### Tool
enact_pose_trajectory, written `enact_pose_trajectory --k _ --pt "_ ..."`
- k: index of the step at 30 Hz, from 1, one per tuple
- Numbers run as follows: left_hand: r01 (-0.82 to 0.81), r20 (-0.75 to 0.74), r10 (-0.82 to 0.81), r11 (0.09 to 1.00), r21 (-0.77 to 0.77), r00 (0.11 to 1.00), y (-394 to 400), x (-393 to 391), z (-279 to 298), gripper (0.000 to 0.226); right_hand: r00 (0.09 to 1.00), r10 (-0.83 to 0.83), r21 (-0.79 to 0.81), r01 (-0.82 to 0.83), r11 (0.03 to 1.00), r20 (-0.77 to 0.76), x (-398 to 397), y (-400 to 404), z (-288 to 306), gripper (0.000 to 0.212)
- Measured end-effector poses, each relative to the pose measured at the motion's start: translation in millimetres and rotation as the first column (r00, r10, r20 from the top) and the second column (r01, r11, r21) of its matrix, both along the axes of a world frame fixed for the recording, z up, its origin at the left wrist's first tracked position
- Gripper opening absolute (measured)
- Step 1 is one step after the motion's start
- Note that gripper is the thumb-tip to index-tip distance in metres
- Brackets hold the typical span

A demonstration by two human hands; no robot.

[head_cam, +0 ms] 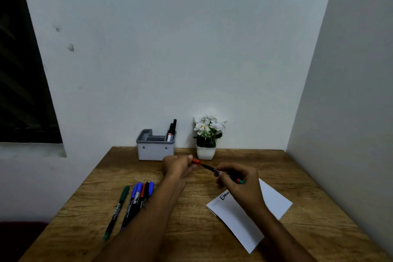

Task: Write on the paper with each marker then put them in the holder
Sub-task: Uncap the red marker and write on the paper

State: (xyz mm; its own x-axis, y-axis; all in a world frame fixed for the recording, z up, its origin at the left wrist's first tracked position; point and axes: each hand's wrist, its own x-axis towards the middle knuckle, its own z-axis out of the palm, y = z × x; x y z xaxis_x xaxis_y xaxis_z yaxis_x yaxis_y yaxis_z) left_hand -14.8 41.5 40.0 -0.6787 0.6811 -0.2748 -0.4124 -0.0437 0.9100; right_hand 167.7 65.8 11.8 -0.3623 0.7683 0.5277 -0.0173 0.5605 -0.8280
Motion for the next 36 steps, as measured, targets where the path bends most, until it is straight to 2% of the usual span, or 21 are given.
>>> enact_pose_trajectory --k 5,10,20,25,28,32,36 --pt "0.0 -0.003 0.0 1.0 0.01 1.0 -3.0 0.8 -0.9 0.009 1.0 0.002 -0.004 -0.002 1.0 0.007 -3.6 -0.1 -1.4 0.021" --pt "0.084 -0.006 -0.084 0.996 0.029 0.996 -5.1 13.2 0.7 0.013 0.999 -0.005 0.033 0.003 0.999 0.043 -11.0 2.7 -4.9 0.02" --pt "0.024 -0.035 -0.022 0.998 0.05 0.999 -0.2 15.3 1.2 0.01 1.0 0.003 0.001 -0.003 1.0 -0.029 -23.0 11.0 -7.1 0.02" --pt "0.004 -0.077 0.002 0.997 0.072 0.997 -2.8 8.6 4.4 0.012 0.997 -0.014 0.108 0.005 0.994 0.081 -45.1 17.6 -13.1 0.02" --pt "-0.058 -0.114 0.065 0.996 0.066 0.991 -3.3 -10.2 8.0 0.025 0.964 -0.023 0.119 -0.009 0.993 0.265 -53.2 20.7 -13.0 0.039" --pt "-0.146 -0.345 0.147 0.989 0.03 0.927 -4.5 -42.5 15.3 0.036 0.865 -0.037 0.163 -0.052 0.985 0.5 -60.5 29.3 -7.2 0.052" --pt "-0.191 -0.568 0.193 0.98 0.063 0.8 -5.5 -61.3 28.5 0.026 0.76 -0.067 0.239 -0.118 0.964 0.646 -76.6 34.9 1.8 0.048"
